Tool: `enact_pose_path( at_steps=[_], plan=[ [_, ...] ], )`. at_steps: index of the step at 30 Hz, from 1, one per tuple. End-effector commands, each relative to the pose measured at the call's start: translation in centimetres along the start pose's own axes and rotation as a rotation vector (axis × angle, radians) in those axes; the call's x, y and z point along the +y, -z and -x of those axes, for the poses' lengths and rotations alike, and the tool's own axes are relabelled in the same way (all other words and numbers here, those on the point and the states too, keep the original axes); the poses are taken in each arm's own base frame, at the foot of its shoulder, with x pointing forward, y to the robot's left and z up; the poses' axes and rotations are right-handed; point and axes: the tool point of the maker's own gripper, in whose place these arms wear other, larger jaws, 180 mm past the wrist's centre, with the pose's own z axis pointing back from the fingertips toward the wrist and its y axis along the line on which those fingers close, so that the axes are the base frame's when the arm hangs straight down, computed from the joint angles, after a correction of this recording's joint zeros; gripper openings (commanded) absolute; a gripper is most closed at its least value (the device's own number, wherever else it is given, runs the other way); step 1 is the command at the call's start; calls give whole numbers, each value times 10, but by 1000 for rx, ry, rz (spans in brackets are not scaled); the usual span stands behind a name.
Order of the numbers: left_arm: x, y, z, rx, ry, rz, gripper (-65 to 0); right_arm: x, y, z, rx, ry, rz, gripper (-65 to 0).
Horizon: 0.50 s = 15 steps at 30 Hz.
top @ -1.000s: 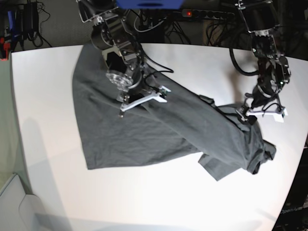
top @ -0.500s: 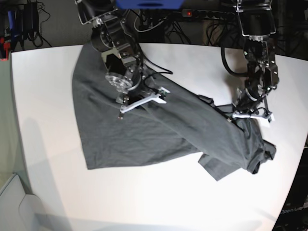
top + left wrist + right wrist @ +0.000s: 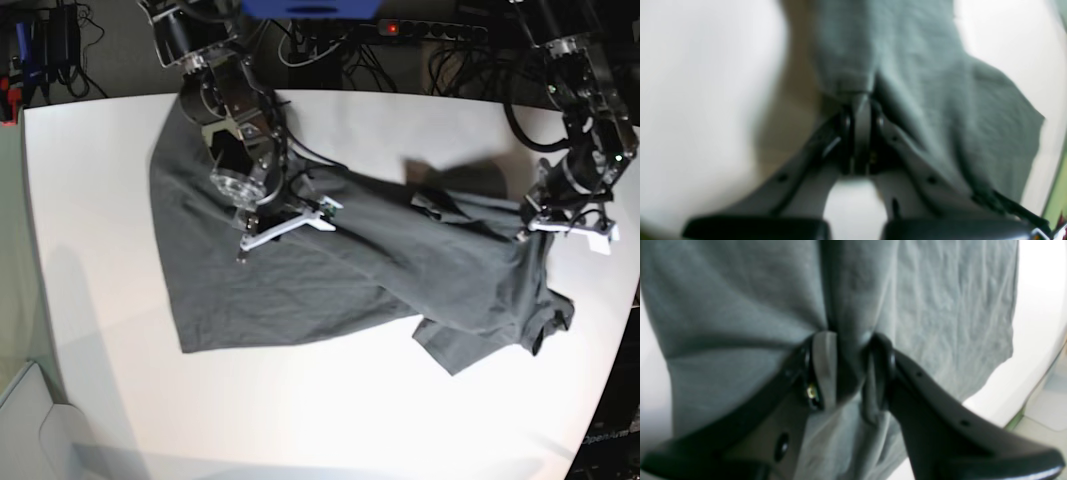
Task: Layout the t-shirt on the table in an organized manner, then fold the t-shirt properly
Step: 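Pull the grasped fabric with the left gripper outward to spread the shirt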
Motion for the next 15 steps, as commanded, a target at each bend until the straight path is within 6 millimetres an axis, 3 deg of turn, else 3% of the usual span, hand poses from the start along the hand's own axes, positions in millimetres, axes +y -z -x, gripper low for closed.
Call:
enact_pose_path(
  at_steps=[1, 6, 10, 15],
  plan=[
    [-4, -10, -13, -25, 11, 19, -646, -14, 0, 3, 21, 11, 28, -452],
    [22, -37, -14, 33, -12, -37, -646, -16, 2, 4, 5, 29, 29, -452],
    [32, -47, -9, 124, 24, -71, -646, -16, 2, 1, -4, 26, 29, -452],
    [59, -59, -2, 159, 68, -151, -645, -14, 2, 1, -5, 27, 26, -452]
  ],
)
